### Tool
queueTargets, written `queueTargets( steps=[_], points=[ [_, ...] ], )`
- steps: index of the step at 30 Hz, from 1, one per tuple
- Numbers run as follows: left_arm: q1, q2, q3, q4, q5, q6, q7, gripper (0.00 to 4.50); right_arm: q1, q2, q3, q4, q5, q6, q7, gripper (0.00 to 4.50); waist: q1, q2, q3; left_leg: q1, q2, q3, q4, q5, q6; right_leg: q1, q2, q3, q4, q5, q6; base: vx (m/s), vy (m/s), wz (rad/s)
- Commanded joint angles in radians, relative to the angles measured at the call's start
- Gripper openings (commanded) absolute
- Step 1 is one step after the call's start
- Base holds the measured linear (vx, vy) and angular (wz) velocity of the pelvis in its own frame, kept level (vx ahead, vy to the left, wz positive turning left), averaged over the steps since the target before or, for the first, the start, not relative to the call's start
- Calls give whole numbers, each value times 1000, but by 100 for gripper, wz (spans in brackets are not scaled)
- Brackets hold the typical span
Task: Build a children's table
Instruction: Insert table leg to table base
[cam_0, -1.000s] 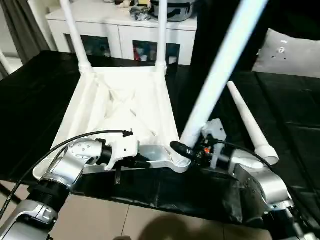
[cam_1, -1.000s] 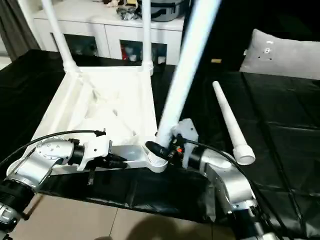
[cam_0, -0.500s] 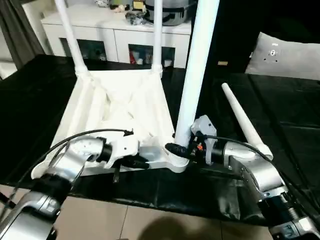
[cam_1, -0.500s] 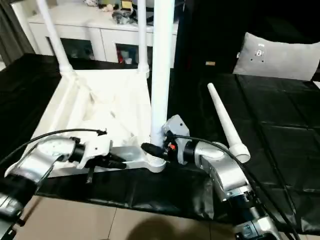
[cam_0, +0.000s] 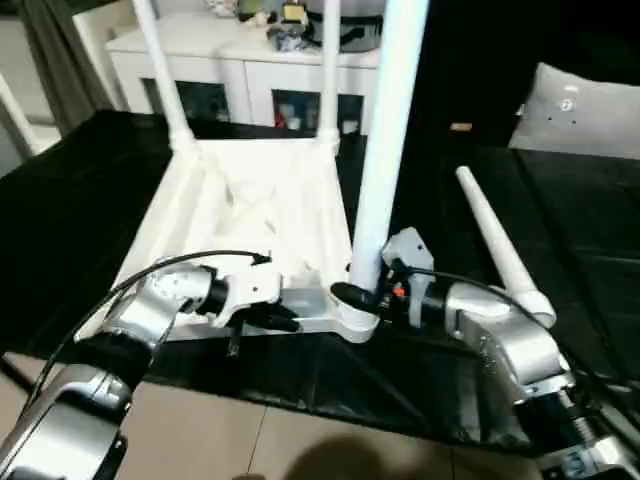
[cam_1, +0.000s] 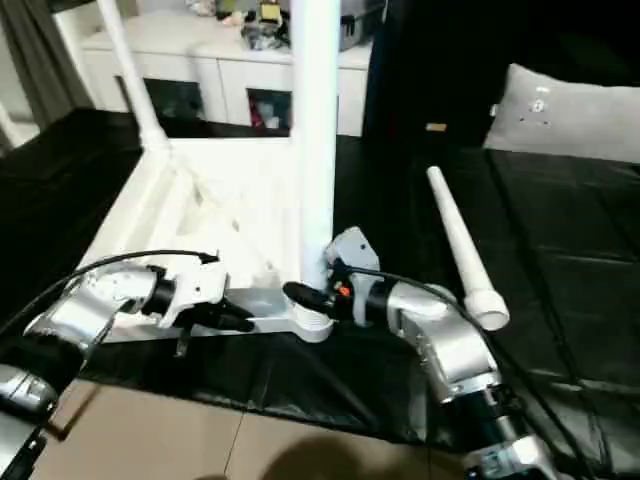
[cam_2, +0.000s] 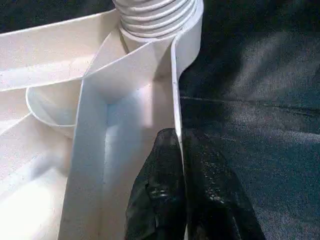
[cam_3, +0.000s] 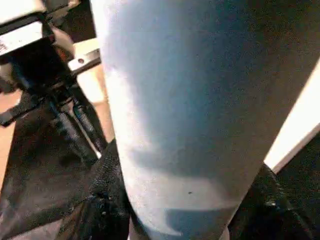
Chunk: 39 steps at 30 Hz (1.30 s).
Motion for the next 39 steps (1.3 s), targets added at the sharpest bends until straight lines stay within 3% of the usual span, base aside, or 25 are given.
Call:
queueTargets(
  steps=[1, 2, 5, 6, 7, 11, 15, 19, 20, 25, 27, 29, 32, 33, 36, 37, 39],
  points=[
    [23, -9, 20, -111, -30, 38, 44, 0, 32, 15, 28, 122, -45, 90, -54, 192, -9, 7, -31, -13, 34, -18, -89, -365, -19, 22, -87, 55, -131, -544, -46, 0, 0, 0],
    [64, -5, 25, -171, -33, 76, 62, 0, 23, 25, 19, 137, -49, 88, -76, 191, -13, -1, -30, -10, 38, -19, -90, -370, -17, 18, -88, 56, -129, -536, -55, 0, 0, 0],
    [160, 3, 33, -325, -33, 157, 107, 0, -1, 50, -1, 182, -60, 79, -132, 191, -32, 4, -25, -18, 39, -22, -95, -397, -22, 19, -89, 55, -127, -550, -67, 0, 0, 0],
    [198, -1, 35, -394, -32, 197, 130, 0, -11, 60, -11, 198, -60, 78, -152, 191, -35, -7, -26, -13, 40, -21, -94, -403, -22, 16, -90, 56, -129, -556, -64, 0, 0, 0],
    [198, -1, 35, -394, -32, 197, 130, 0, -11, 60, -11, 198, -60, 78, -152, 191, -39, -1, -26, -11, 40, -19, -95, -395, -18, 13, -87, 59, -130, -527, -75, 0, 0, 0],
    [291, -55, 23, -621, -18, 351, 219, 0, -36, 87, -25, 228, -69, 60, -186, 191, -42, -5, -32, -21, 46, -13, -97, -333, -11, 23, -79, 67, -109, -339, -124, 15, 5, 0],
    [295, -103, -2, -700, 24, 449, 295, 0, -41, 96, -27, 219, -65, 66, -194, 191, -43, -10, -40, -20, 42, -3, -89, -252, -4, 28, -73, 72, -98, -186, -162, 60, 2, 1],
    [283, -123, -14, -706, 52, 487, 332, 0, -38, 98, -31, 211, -58, 50, -200, 191, -40, -16, -42, -24, 36, 3, -84, -184, 15, 35, -72, 70, -98, -139, -160, 13, -2, 1],
    [279, -121, -13, -698, 59, 482, 339, 0, -33, 98, -36, 202, -55, 35, -200, 191, -39, -10, -41, -23, 36, 3, -84, -187, 15, 34, -72, 70, -99, -154, -159, 0, 0, 0],
    [277, -82, -19, -690, 83, 434, 338, 0, -18, 118, -103, 152, -9, -36, -195, 191, -40, -9, -36, -22, 38, 1, -90, -241, 12, 30, -71, 70, -110, -242, -136, 0, 0, 0],
    [274, -65, -17, -676, 94, 405, 340, 0, -9, 124, -131, 119, 27, -69, -172, 191, -38, -8, -37, -21, 40, 0, -91, -242, 15, 29, -71, 70, -110, -235, -134, 0, 0, 0],
    [254, -37, 2, -626, 100, 353, 339, 0, 11, 126, -170, 44, 91, -106, -129, 191, -37, -7, -43, -24, 39, 1, -86, -197, 23, 32, -69, 71, -103, -156, -144, 0, 0, 0],
    [234, -31, 42, -599, 79, 351, 355, 0, 19, 129, -206, -5, 136, -117, -115, 191, -36, -7, -55, -38, 34, 2, -68, -38, 56, 38, -64, 67, -71, 101, -188, 0, 0, 0],
    [230, -30, 55, -598, 63, 357, 349, 0, 19, 130, -216, -15, 146, -118, -114, 191, -36, -7, -55, -40, 33, 2, -67, -26, 59, 39, -65, 66, -70, 114, -193, 0, 0, 0],
    [239, -3, 72, -633, -7, 400, 262, 55, 20, 133, -247, -41, 166, -129, -116, 191, -37, -7, -62, -49, 30, 2, -57, 42, 74, 41, -64, 65, -57, 202, -216, 0, 0, 0],
    [240, 2, 77, -637, -20, 403, 248, 63, 19, 134, -255, -47, 172, -132, -120, 191, -37, -6, -62, -48, 29, 2, -55, 60, 82, 37, -62, 64, -53, 232, -223, 0, 0, 0],
    [234, -11, 111, -643, -72, 392, 252, 77, 14, 139, -275, -63, 188, -142, -132, 191, -37, -4, -59, -45, 31, 6, -55, 33, 92, 33, -64, 64, -57, 212, -239, 0, 0, 0]
  ],
)
